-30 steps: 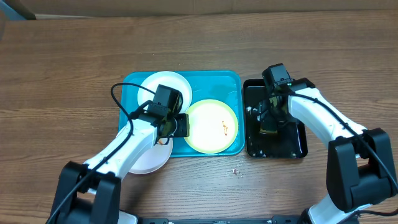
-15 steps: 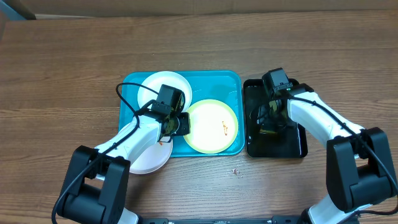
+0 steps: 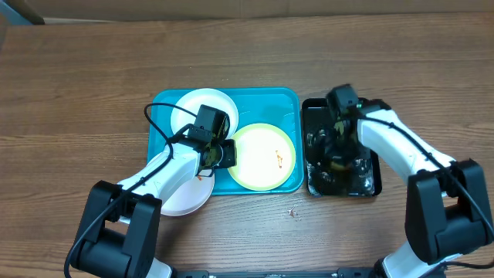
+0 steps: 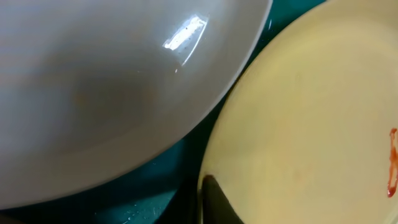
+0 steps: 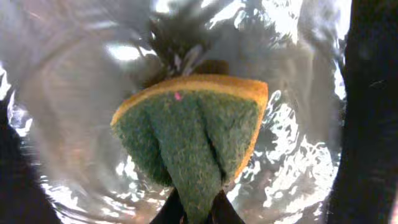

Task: Clean dirty plates on tray and stack at the side

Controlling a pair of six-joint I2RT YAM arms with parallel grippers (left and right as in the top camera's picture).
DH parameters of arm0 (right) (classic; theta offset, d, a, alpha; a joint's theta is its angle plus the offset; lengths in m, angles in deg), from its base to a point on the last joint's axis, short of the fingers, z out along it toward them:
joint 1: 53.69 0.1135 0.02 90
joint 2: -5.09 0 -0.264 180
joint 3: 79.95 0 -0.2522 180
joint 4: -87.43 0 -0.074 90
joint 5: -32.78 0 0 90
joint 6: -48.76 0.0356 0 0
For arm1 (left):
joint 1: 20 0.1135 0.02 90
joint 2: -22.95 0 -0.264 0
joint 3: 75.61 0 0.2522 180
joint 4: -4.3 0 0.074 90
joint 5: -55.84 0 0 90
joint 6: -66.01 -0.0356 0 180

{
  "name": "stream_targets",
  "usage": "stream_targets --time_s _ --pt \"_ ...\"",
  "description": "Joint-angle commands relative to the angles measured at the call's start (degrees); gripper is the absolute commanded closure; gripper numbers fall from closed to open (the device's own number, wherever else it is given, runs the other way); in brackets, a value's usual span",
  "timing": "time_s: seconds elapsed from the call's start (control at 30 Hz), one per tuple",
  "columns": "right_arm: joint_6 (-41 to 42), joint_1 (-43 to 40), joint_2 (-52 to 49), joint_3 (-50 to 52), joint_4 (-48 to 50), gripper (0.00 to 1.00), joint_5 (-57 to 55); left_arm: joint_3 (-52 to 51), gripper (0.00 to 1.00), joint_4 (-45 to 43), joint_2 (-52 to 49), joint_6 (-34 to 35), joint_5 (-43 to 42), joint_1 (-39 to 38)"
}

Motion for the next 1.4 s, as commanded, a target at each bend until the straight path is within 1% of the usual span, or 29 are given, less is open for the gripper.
stream_targets --time_s 0.0,0.1,0.17,0.27,0.37,0.5,0.63,0.7,0.77,0.83,0.93,1.0,1.07,1.1,1.23,1.37 --pt "-0.39 0.37 3.34 -3.67 -1.07 0.96 -0.44 -0.44 0.96 -0.42 -0.48 -0.07 -0.83 -0.11" --pt "-3.15 1.18 3.3 -3.48 -1.49 0.96 -1.22 -0.44 0.96 -0.66 -0.48 -0.07 -0.81 -0.11" --pt "-0.87 1.51 3.32 -3.41 -2.29 0.96 -5.2 -0.44 0.96 -0.85 -0.48 0.0 -0.81 -0.11" --pt "-0.33 1.57 3.45 -3.41 -2.1 0.96 -6.99 -0.44 0.96 -0.83 -0.48 3.3 0.0 -0.11" --pt "-1.88 1.55 3.5 -3.45 -2.03 0.96 -7.06 -0.44 0.96 -0.83 -0.48 5.79 0.0 -0.11" --pt "-1.9 1.57 3.56 -3.82 -1.18 0.96 -4.9 -0.44 0.96 -0.66 -0.48 5.97 0.0 -0.11" --pt "-2.05 1.55 3.56 -3.85 -1.36 0.96 -7.3 -0.44 0.96 -0.55 -0.48 7.17 0.31 -0.11" --pt "-3.37 1.68 3.58 -3.85 -1.11 0.96 -3.34 -0.44 0.96 -0.39 -0.48 7.89 0.9 -0.11" --pt "-7.61 1.95 3.56 -3.85 -0.09 0.96 1.88 -0.44 0.96 -0.35 -0.48 8.11 1.36 -0.11" --pt "-9.25 2.03 3.56 -3.98 0.28 0.96 2.08 -0.44 0.96 -0.35 -0.48 8.11 1.33 -0.11" --pt "-9.25 2.05 3.56 -5.81 -1.09 0.96 4.94 -0.44 0.96 -0.33 -0.48 8.09 1.31 -0.11" --pt "-9.44 2.6 3.56 -10.38 -4.09 0.96 11.5 -0.44 0.96 -0.35 -0.48 8.09 1.31 -0.11" --pt "-9.44 3.98 3.56 -13.62 -4.76 0.96 17.38 -0.44 0.96 -0.37 -0.48 8.09 1.31 -0.11" --pt "-9.4 4.98 3.56 -14.05 -4.22 0.96 18.56 -0.44 0.96 -0.35 -0.48 8.09 1.31 -0.11" --pt "-8.46 10.05 3.17 -13.84 -1.66 0.96 16.68 -0.44 0.96 -0.35 -0.48 8.09 1.29 -0.11" --pt "-5.38 15.13 1.25 -13.73 -0.09 0.96 6.91 -0.44 0.96 -0.33 -0.48 8.07 1.29 -0.11"
